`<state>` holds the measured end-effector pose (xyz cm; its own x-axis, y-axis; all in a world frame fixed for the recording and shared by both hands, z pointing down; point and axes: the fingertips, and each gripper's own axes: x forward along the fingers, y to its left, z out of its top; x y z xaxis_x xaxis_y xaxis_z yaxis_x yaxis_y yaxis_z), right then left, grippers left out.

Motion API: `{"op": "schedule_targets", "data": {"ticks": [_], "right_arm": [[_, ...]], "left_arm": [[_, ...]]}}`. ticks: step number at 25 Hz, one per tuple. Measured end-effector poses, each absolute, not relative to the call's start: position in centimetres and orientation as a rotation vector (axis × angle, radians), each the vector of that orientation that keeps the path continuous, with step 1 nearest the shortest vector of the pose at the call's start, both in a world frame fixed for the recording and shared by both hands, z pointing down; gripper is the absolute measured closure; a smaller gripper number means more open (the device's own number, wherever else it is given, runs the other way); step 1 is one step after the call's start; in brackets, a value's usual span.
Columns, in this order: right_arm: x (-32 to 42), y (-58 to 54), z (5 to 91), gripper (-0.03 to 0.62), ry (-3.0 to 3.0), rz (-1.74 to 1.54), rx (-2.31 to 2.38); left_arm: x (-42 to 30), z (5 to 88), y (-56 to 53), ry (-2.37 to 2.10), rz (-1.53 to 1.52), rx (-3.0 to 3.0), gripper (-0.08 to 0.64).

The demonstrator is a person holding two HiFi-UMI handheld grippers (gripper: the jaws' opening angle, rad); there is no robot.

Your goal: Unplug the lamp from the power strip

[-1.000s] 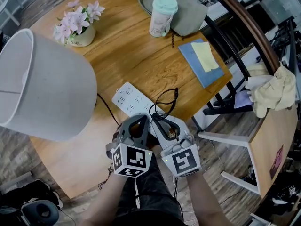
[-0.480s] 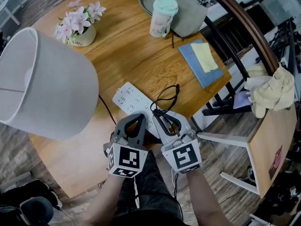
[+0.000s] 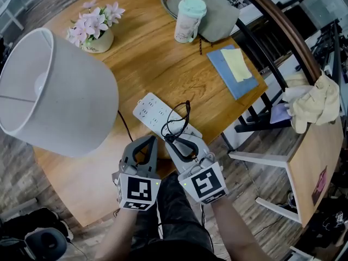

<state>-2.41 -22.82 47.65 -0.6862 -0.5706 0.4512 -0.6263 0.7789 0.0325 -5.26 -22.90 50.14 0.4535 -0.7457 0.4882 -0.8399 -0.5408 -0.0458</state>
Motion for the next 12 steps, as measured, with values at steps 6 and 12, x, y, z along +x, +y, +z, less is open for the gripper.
{"op": "schedule_targets", "data": {"ticks": [6,12], "right_arm": [[-5.5,-20.8,48.7,0.523,-2.511,0.154,0.793],[-6.1,-19.7,49.2,0.446,-2.472,0.23,0.784]], "left_arm": [[-7.1,48.5,-22.3,-1.458,0.632,2.501,0.565],[-8.3,47.0,-21.7,-1.473,0.569,2.526,0.565]]}}
